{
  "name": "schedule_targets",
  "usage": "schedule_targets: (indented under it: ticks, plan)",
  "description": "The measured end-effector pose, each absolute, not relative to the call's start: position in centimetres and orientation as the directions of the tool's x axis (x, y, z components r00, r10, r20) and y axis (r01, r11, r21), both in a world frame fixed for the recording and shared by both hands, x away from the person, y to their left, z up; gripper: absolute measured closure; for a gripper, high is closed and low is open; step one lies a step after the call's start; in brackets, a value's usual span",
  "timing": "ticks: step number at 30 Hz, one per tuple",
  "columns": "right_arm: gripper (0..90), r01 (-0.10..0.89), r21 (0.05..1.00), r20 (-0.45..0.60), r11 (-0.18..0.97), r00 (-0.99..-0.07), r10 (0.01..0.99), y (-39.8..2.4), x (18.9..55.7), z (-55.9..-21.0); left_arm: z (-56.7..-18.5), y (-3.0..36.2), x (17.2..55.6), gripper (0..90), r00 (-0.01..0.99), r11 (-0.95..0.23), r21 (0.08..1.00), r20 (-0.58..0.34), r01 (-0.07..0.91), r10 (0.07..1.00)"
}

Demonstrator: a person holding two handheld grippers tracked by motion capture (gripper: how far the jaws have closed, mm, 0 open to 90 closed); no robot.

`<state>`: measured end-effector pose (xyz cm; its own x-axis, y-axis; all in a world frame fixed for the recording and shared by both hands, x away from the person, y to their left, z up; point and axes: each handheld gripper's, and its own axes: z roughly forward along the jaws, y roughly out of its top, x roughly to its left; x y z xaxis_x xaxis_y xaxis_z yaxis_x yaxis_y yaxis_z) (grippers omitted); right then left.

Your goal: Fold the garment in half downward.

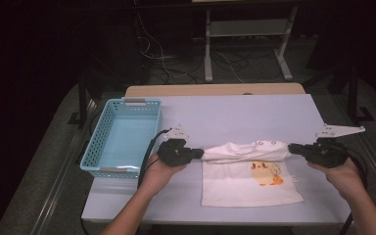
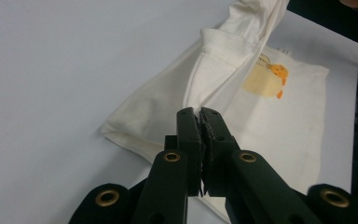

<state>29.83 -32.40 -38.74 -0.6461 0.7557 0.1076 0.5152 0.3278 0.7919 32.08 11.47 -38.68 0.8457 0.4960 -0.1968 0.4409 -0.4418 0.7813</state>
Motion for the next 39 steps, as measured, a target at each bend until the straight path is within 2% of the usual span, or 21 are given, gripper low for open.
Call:
schedule_targets:
  ticks: [17,39]
  plan:
    - [86.8,0.510,0.768,0.081,0.389,-0.678,0.730,-32.3,25.8,-40.0,-40.5,11.4,28.7,86.3,0.877,-0.518,0.734,-0.224,0.439,0.425]
    - [86.8,0.556,0.688,0.108,0.467,-0.714,0.692,-32.0,23.1,-43.2,-43.2,10.8,27.9,86.1,0.892,-0.640,0.624,-0.266,0.449,0.367]
